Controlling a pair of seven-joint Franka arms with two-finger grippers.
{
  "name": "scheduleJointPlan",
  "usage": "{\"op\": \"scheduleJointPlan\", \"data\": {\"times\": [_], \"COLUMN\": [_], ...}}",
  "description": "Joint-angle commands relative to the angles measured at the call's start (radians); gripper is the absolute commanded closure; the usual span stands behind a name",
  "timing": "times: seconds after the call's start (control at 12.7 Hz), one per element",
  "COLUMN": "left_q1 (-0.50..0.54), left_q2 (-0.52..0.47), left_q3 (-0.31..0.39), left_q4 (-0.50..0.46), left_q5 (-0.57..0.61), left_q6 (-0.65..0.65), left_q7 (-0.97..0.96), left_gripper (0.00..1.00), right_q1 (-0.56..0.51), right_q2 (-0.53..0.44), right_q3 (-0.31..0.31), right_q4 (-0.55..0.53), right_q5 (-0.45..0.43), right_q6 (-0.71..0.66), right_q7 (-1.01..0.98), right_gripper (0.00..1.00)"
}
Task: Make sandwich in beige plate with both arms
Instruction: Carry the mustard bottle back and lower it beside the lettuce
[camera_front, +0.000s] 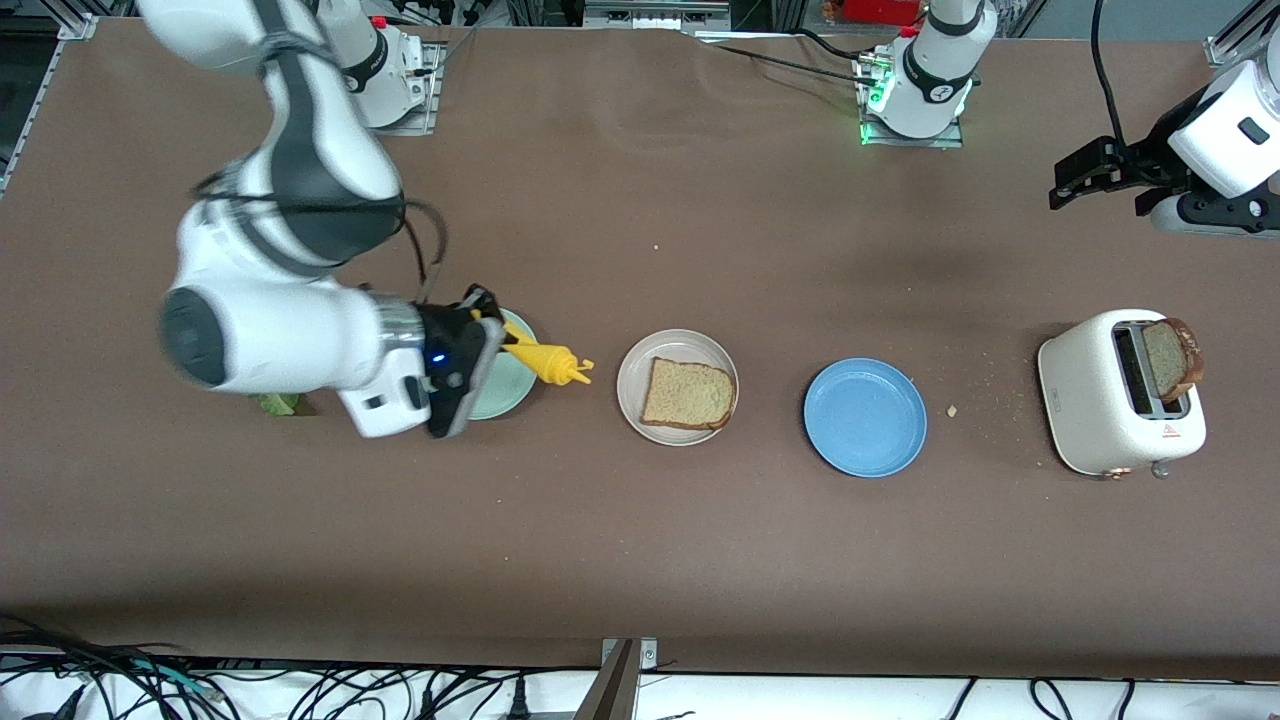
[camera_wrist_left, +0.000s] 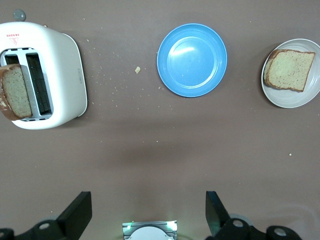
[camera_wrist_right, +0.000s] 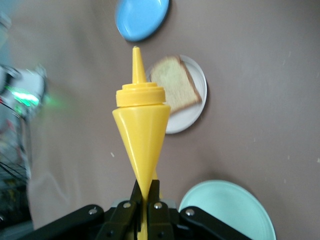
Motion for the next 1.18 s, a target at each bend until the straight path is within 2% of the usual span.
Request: {"op": "scheduleJointPlan", "data": {"times": [0.0,0.24,0.39,0.63,0.71,1.1], "left_q1": [0.003,0.002,0.003,0.003,0.003,0.003], "left_q2": [0.002,0.002,0.002,0.002,0.002,0.002], "left_q3": [-0.004,-0.004,-0.004,-0.004,-0.004,-0.004], "left_q4": [0.014,0.014,0.014,0.014,0.014,0.014], "left_q5": [0.015,0.015,0.015,0.015,0.015,0.015], "left_q6": [-0.003,-0.003,-0.003,-0.003,-0.003,-0.003], "left_q7": [-0.005,-0.005,-0.005,-0.005,-0.005,-0.005], "left_gripper": [0.0,0.0,0.0,0.0,0.0,0.0], "right_q1": [-0.111,-0.217,-0.269,-0.366,-0.395,-0.499], "right_q2": [-0.011,0.037,0.057,0.142,0.171,0.313], "right_q3": [0.02,0.018,0.018,0.018,0.018,0.016], "right_q4": [-0.012,-0.02,-0.032,-0.051,-0.049,-0.058], "right_q5": [0.175,0.357,0.42,0.542,0.567,0.567], "right_q6": [-0.02,-0.063,-0.119,-0.214,-0.253,-0.405], "right_q7": [-0.08,-0.297,-0.411,-0.667,-0.728,-1.116], "right_gripper": [0.99,0.99,0.99,0.99,0.99,0.99]}}
